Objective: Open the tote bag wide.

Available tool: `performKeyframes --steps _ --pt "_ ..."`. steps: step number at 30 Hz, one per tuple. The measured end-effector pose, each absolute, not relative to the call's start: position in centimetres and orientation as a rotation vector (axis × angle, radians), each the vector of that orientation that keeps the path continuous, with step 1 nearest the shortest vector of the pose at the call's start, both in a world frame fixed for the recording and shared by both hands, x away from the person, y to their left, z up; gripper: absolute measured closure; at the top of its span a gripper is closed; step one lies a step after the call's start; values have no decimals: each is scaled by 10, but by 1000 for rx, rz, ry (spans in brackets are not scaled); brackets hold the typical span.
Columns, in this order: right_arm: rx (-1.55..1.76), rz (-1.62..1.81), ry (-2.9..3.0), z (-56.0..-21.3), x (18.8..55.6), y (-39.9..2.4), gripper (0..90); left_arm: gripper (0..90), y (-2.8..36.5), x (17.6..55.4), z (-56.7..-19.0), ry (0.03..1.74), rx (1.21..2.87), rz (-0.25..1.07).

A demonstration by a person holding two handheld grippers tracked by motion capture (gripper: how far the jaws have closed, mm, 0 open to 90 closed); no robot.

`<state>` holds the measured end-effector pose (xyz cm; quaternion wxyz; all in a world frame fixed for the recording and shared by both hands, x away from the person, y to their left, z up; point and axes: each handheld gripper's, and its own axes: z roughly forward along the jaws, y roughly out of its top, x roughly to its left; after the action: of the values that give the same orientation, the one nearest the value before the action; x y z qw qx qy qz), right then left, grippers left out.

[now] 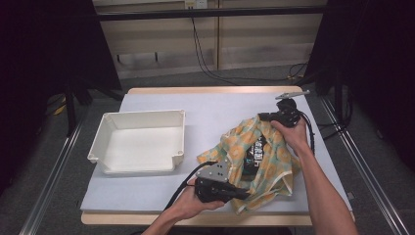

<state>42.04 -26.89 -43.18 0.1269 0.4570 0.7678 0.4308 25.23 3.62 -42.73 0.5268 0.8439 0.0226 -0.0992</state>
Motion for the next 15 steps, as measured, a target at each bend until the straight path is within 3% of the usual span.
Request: performKeyframes --steps 2,4,8,15 --pt "1337 1285 2241 -436 418 -269 849 833 37 256 -430 83 2017 -219" --pt "1343 1299 2236 -433 416 -271 717 801 38 260 -432 115 2013 -209" --pt "1301 1329 2234 -422 408 -272 572 653 39 265 -432 165 2000 -196" --pt "1270 1383 2160 -400 388 -284 388 496 38 270 -420 187 1971 -149"
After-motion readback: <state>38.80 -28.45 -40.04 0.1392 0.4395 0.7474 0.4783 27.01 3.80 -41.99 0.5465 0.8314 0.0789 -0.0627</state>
